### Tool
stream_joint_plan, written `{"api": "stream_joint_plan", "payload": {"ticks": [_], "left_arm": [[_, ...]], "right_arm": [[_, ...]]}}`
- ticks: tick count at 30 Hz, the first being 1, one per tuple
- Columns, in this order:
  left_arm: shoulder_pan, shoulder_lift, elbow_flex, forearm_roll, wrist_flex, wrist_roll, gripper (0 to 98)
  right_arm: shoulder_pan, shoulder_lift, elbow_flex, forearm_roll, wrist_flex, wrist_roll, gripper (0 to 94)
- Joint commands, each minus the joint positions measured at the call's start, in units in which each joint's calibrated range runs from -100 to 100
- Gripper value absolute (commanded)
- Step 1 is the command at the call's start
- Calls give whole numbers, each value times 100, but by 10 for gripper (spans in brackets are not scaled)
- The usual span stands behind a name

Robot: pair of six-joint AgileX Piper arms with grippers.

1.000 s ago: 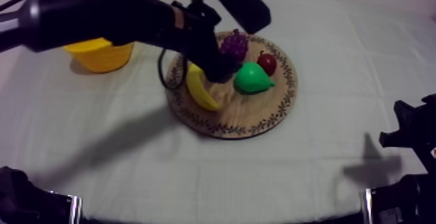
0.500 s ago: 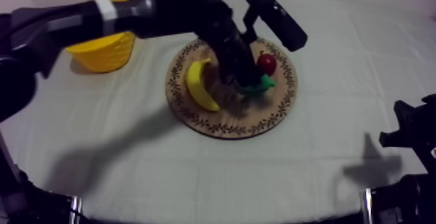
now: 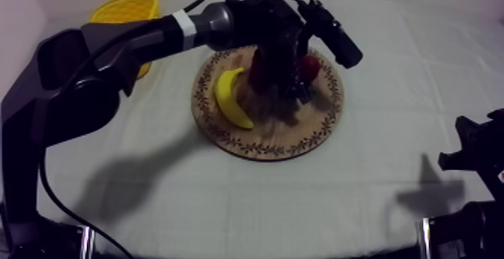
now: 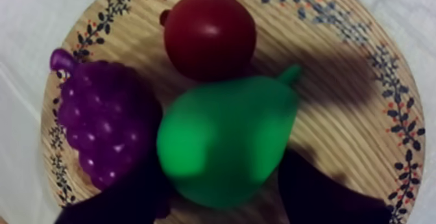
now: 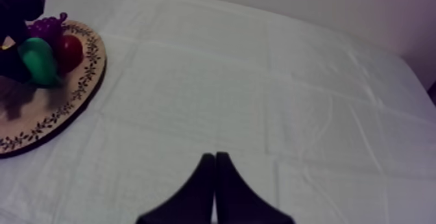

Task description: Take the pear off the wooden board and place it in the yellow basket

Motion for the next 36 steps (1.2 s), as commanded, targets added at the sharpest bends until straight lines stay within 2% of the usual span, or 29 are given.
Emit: {"api": "stream_joint_plan", "payload": {"ticks": [1,10,16,25,31,36], "left_arm": [[-1,-31,-8,-28,42,62,556],[-117,-1601,746,-240,-24,355,536],[-468,-3085,1278,-410,208,475,541],[-1478,-4559,1815,-484,495,395,546],[-2355,-5205,2637,-376,177,265,548],[-2870,-5454,3449,-328,-196,225,555]], "right_arm": [[0,1,3,-1,-3,1,3],[0,1,3,-1,-3,1,3],[0,1,3,-1,-3,1,3],[0,1,3,-1,-3,1,3],[0,1,3,-1,-3,1,3],[0,1,3,-1,-3,1,3]]}}
